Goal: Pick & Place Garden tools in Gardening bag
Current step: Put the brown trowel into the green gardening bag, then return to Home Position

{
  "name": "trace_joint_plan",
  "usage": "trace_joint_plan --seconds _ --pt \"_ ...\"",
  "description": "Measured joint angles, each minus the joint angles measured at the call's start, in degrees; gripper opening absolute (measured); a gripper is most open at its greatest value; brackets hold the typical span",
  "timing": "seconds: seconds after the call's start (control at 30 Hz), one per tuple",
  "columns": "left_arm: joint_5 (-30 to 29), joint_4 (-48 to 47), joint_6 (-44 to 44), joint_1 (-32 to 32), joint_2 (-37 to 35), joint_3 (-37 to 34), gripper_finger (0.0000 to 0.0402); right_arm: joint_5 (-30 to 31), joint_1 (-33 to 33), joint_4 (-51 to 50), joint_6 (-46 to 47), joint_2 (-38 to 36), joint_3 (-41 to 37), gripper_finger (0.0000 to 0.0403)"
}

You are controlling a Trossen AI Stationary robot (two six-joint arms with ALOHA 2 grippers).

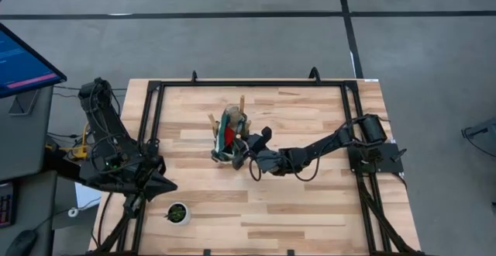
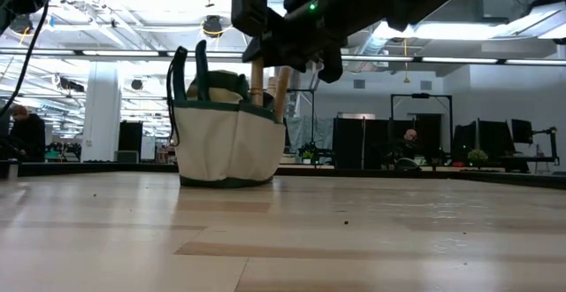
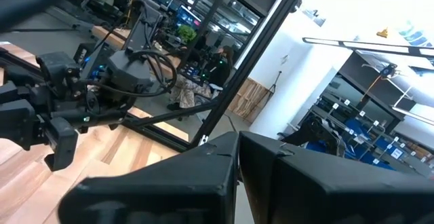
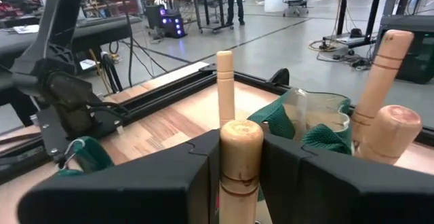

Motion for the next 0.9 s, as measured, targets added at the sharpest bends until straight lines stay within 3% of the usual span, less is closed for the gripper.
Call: trace_joint_plan --seconds 0.13,0.3,0.57,0.9 --pt "-0.1 0.0 0.0 0.0 0.0 0.0 0.0003 -0.6 -0.5 -0.1 -1.3 0.0 0.0 0.0069" --pt "-0.6 0.0 0.0 0.0 0.0 0.0 0.0003 -5.7 -1.4 -0.7 -2.8 1.2 -0.1 0.0089" --pt "-0.7 0.0 1.1 0.0 0.0 0.0 0.0003 -8.0 -1.7 -0.6 -8.3 0.4 -0.2 0.0167" --pt "-0.9 0.0 1.5 0.0 0.0 0.0 0.0003 -9.1 -0.8 -2.4 -18.4 -6.8 -0.1 0.0255"
